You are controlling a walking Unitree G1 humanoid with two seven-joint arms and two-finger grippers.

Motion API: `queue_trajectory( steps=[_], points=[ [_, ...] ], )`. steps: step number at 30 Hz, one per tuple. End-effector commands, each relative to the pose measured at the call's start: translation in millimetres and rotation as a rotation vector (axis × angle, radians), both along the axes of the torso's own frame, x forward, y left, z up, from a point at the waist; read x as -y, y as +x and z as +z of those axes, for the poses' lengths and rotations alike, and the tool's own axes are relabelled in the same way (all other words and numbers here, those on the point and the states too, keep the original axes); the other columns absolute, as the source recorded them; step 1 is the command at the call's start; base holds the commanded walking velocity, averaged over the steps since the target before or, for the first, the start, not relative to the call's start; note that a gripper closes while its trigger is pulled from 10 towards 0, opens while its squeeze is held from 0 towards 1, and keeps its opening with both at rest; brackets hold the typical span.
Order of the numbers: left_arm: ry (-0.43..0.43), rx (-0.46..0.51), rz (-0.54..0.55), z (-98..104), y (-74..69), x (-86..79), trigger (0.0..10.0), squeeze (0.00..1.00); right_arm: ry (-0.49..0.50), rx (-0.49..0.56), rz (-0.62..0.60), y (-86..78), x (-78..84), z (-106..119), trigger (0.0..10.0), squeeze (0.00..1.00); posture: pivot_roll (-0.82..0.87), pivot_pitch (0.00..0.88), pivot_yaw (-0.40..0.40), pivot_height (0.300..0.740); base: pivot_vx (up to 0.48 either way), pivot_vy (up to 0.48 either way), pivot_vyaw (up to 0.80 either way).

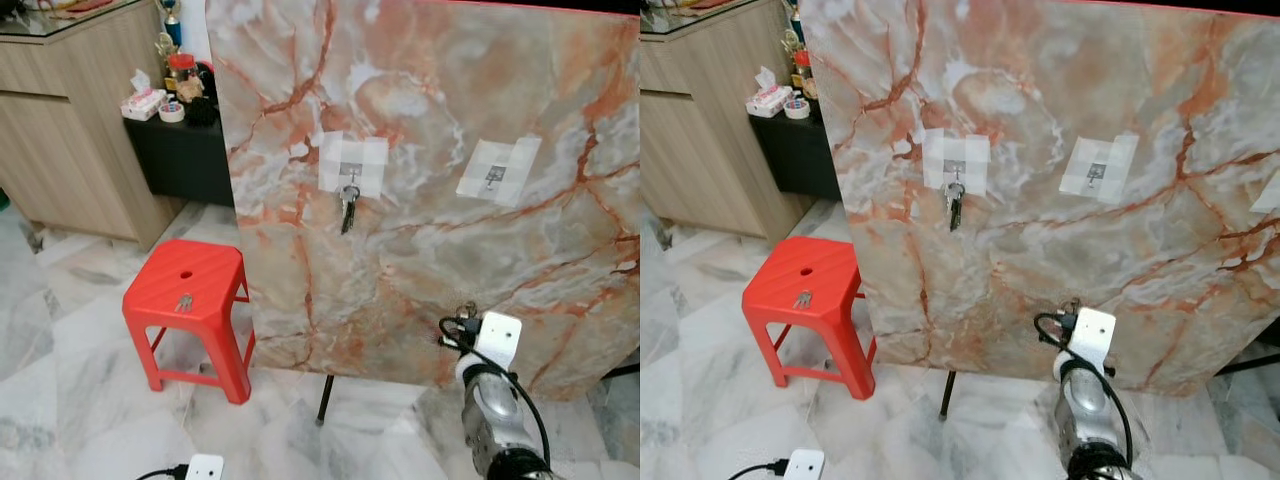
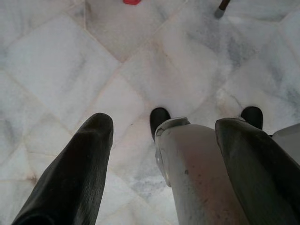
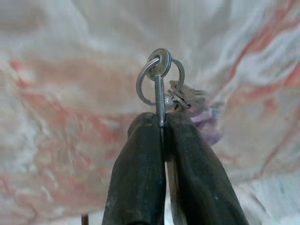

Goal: Hang keys on a hook

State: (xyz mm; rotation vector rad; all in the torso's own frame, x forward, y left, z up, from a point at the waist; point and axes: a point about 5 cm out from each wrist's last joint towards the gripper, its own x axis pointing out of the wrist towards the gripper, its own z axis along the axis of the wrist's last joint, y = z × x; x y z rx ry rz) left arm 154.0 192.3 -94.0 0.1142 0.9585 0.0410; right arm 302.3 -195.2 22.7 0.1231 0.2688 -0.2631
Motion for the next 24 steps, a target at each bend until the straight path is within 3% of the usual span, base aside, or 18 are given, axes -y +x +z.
queue_trajectory(
  steps=[1,11,24],
  points=[
    [0.01,-0.024,0.007,-2.1,-5.7,-3.2,10.0,0.0,-0.02,0.078,-0.012,8.9,0.1,15.7,10.0,0.0,0.0,0.0,-0.054,0.74,0.0,0.0,0.0],
    [0.01,-0.034,0.011,-2.8,-8.2,-5.7,10.0,0.0,-0.169,0.196,-0.012,9.4,-0.6,38.5,10.0,0.0,-0.01,0.0,-0.053,0.74,0.0,0.0,0.0],
    [0.01,-0.035,0.015,-2.9,-8.8,-6.3,10.0,0.0,-0.196,0.319,-0.001,39.7,0.5,86.5,10.0,0.0,-0.01,0.0,-0.047,0.74,0.0,0.0,0.0]
  ],
)
